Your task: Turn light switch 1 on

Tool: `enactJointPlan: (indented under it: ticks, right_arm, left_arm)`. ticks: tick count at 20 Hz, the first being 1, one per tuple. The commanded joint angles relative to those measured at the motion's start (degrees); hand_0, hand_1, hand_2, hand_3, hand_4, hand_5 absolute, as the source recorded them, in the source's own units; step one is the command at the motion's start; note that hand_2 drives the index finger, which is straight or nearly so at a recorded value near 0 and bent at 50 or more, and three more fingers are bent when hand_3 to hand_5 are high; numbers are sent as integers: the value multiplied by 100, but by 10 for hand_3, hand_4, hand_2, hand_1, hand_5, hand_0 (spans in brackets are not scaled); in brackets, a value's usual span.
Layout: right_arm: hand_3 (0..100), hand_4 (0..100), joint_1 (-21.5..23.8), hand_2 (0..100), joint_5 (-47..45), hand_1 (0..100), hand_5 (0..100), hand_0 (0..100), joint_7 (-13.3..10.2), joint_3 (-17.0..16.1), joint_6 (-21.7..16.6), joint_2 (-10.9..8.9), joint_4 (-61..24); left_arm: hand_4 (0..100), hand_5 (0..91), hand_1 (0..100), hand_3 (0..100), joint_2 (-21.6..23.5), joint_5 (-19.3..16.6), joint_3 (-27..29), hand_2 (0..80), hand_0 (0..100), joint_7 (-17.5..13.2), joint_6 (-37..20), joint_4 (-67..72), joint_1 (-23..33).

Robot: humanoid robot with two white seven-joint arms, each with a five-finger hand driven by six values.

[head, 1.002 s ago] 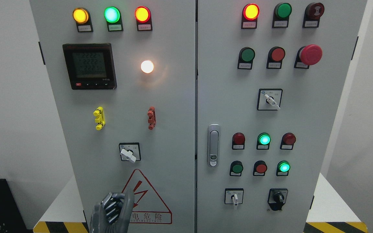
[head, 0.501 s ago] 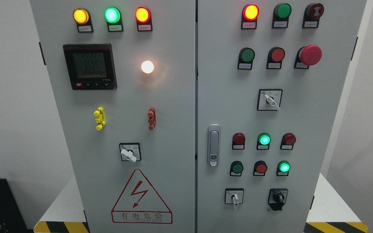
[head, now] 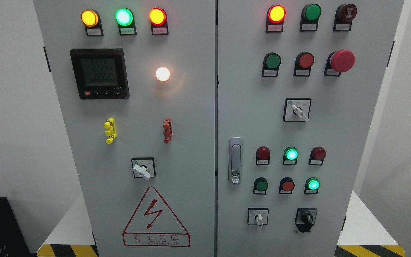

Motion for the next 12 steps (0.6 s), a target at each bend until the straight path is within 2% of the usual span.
enactJointPlan:
  ticks: [1,4,9,12]
  right_arm:
    - [0,0,0,0,0,0,0,307,-4,0,5,0,0]
    - [0,0,0,0,0,0,0,307,-4,0,5,0,0]
    - [0,0,0,0,0,0,0,307,-4,0,5,0,0]
    - [0,0,0,0,0,0,0,307,-4,0,5,0,0]
  left_arm:
    - [117,0,216,0,356,10,204,0,257,-515,736,4073,-516]
    - [0,0,166,0,277,-42,151,0,260,-499,983,4082,-551]
    - [0,0,59,0,-38,-34,-113,0,240,-271,1221,4082,-621]
    - [0,0,34,0,-188,-16,-122,0,238,71,1221,4021,-683]
